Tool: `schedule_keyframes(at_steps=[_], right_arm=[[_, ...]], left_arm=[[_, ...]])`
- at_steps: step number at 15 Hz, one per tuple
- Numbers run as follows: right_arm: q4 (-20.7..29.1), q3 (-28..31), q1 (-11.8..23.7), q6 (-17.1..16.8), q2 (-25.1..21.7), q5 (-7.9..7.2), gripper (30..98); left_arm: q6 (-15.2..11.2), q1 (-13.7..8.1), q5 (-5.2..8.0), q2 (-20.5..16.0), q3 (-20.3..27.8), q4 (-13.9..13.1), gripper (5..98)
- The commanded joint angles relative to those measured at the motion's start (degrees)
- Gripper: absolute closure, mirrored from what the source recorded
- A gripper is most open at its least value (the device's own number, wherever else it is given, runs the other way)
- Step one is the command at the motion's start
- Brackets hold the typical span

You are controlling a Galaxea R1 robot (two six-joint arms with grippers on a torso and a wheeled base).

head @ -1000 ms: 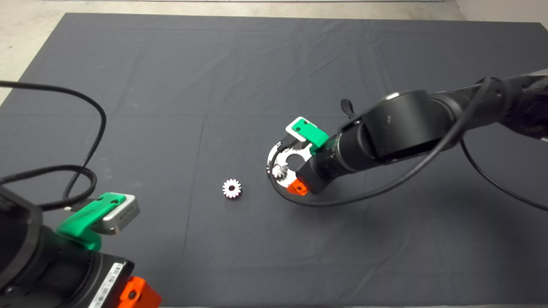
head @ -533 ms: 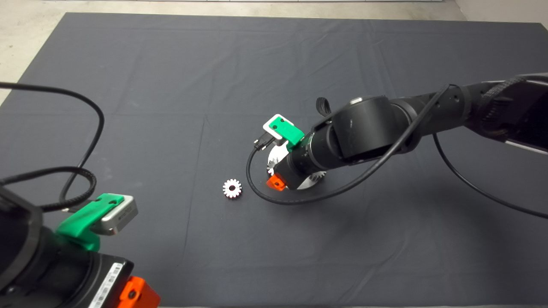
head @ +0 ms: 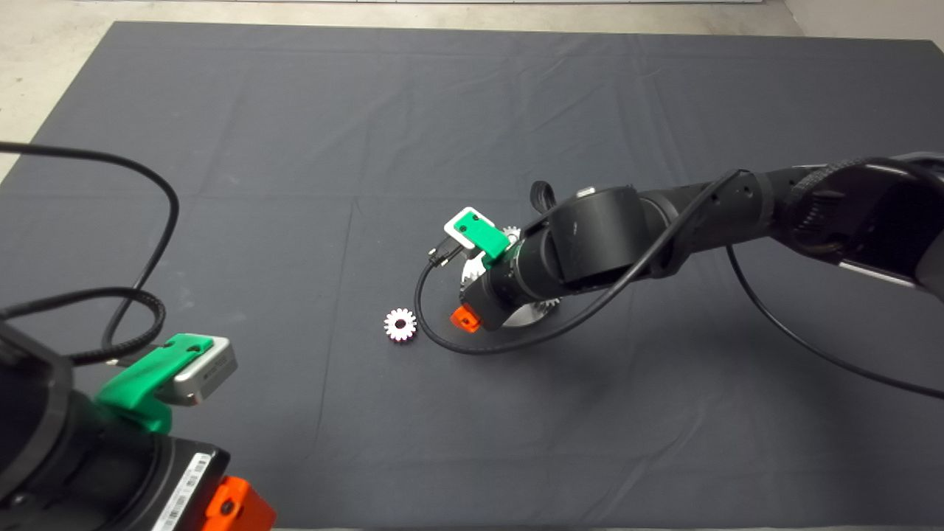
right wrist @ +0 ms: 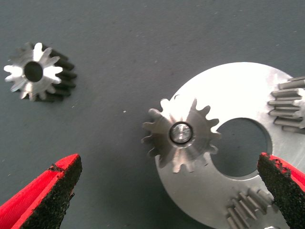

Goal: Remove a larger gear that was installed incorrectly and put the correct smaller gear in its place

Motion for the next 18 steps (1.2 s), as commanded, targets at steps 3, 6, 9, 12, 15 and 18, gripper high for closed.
schedule_keyframes(at_steps=[3, 6, 9, 12, 15, 18], right_arm=[[-3.0, -1.6, -0.2, -0.2, 0.6, 0.14, 30.8], [-3.3, -1.8, -1.1, -0.1, 0.7, 0.14, 30.8], [-3.6, -3.3, -2.1, -0.2, 1.1, 0.22, 30.8], [-7.2, -4.7, -4.0, -0.9, 2.2, 0.93, 30.8], [-7.5, -5.5, -4.4, -2.2, 2.5, 1.10, 30.8], [-7.5, -5.4, -4.2, -2.3, 2.6, 1.22, 30.8]], left_arm=[[-0.5, 0.1, 0.39, -0.2, 0.9, 0.1, 6.0], [-0.5, 0.1, 0.39, -0.1, 0.9, 0.0, 6.0], [-0.5, 0.1, 0.39, -0.1, 0.9, 0.0, 6.0], [-0.5, 0.1, 0.39, -0.1, 0.9, 0.0, 6.0], [-0.5, 0.1, 0.39, -0.2, 0.9, 0.1, 6.0], [-0.6, 0.1, 0.39, -0.3, 0.9, 0.0, 6.0]])
